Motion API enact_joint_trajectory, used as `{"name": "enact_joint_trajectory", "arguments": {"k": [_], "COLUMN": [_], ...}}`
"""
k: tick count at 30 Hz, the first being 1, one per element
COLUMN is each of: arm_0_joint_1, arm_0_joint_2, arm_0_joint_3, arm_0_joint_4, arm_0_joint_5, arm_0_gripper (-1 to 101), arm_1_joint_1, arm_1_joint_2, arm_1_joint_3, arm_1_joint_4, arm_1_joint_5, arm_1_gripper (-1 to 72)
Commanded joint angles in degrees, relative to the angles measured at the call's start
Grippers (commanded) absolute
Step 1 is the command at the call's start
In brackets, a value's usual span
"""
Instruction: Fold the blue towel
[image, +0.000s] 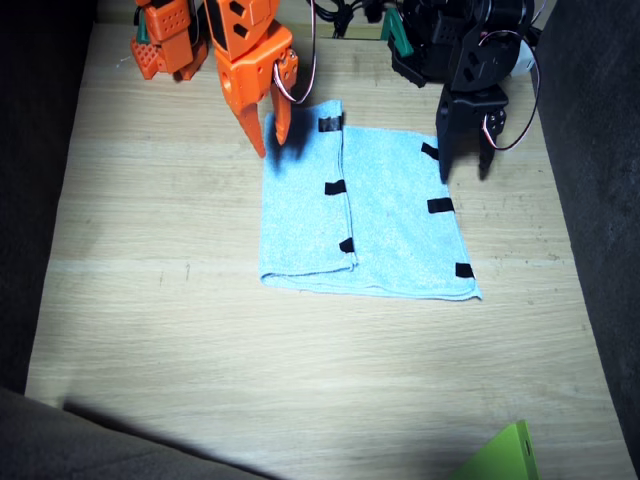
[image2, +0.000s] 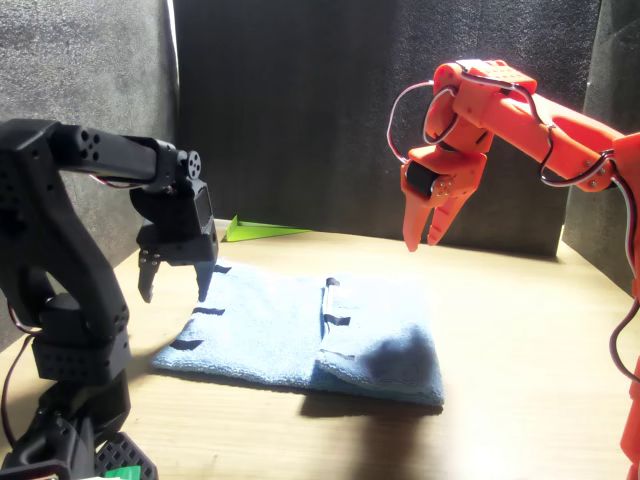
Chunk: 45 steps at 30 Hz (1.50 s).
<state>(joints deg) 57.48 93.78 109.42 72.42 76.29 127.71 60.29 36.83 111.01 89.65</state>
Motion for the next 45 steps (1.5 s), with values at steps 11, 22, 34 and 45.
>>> {"name": "enact_joint_trajectory", "arguments": {"k": [11,22,34,45], "arm_0_joint_1": [-1.58,-3.87,-3.25,-3.16], "arm_0_joint_2": [-21.53,-24.52,-19.07,-15.03], "arm_0_joint_3": [-28.92,-22.68,-17.75,-13.18], "arm_0_joint_4": [12.3,8.35,6.42,2.02], "arm_0_joint_5": [-2.46,-9.32,-14.68,-13.71], "arm_0_gripper": [36,35,13,31], "arm_1_joint_1": [-1.76,-4.75,-8.09,-14.15], "arm_1_joint_2": [1.76,2.55,16.35,27.42], "arm_1_joint_3": [0.97,1.23,7.38,18.19], "arm_1_joint_4": [-0.09,-0.79,0.26,0.26], "arm_1_joint_5": [1.49,2.11,0.88,-2.37], "arm_1_gripper": [19.2,19.1,19.0,19.3]}}
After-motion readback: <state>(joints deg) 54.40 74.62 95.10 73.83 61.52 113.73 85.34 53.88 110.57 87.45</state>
